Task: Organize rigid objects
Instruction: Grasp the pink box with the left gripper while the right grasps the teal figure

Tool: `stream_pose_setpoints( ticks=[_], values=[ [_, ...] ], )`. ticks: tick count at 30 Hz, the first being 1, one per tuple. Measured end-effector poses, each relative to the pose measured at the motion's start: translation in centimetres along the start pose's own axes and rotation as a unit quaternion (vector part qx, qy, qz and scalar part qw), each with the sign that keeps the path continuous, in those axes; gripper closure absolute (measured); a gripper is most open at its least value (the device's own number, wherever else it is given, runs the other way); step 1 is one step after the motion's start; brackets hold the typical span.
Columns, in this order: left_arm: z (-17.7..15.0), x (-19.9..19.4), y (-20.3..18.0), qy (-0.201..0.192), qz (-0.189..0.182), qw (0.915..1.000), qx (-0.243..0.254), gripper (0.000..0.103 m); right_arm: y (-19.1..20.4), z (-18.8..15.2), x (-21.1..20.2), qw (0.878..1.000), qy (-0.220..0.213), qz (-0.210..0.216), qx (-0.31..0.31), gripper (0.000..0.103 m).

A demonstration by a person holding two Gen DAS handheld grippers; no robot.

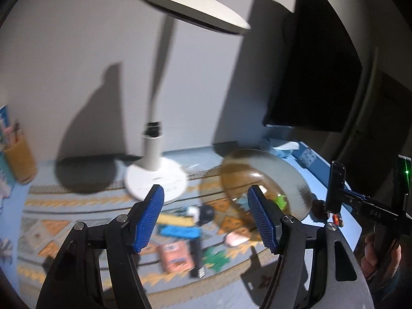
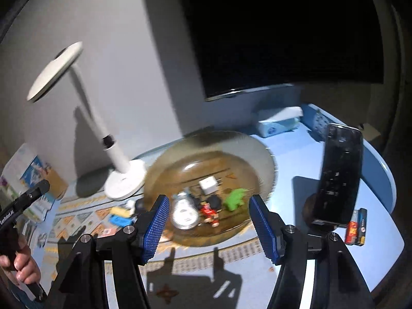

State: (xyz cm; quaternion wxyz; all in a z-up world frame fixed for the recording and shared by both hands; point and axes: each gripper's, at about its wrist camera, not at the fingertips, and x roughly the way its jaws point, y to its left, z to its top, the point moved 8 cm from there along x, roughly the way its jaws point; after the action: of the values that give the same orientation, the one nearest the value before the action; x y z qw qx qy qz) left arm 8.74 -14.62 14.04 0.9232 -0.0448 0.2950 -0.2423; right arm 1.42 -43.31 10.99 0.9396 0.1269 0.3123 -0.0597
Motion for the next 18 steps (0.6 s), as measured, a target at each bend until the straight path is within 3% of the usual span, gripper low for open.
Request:
stream_pose_setpoints(
  ticks=[7, 14, 18],
  values=[
    [-4.4, -1.0, 4.1, 0.036, 0.023, 0.9991, -0.009, 0.037, 6.4, -4.9, 1.3, 0.997, 0.043, 0.039, -0.053, 0.04],
    [-10.2, 2.8, 6.6, 0.112, 0.035, 0.993, -0.009, 0.037, 10.2, -10.3, 4.9, 0.988, 0.11, 0.061, -0.088, 0.04],
    [-11.9, 6.0, 7.2, 0.144, 0.04, 0.9886, -0.02, 0.037, 11.8, -12.0, 6.8, 0.983, 0.13, 0.061, -0.114, 0.04]
  ],
)
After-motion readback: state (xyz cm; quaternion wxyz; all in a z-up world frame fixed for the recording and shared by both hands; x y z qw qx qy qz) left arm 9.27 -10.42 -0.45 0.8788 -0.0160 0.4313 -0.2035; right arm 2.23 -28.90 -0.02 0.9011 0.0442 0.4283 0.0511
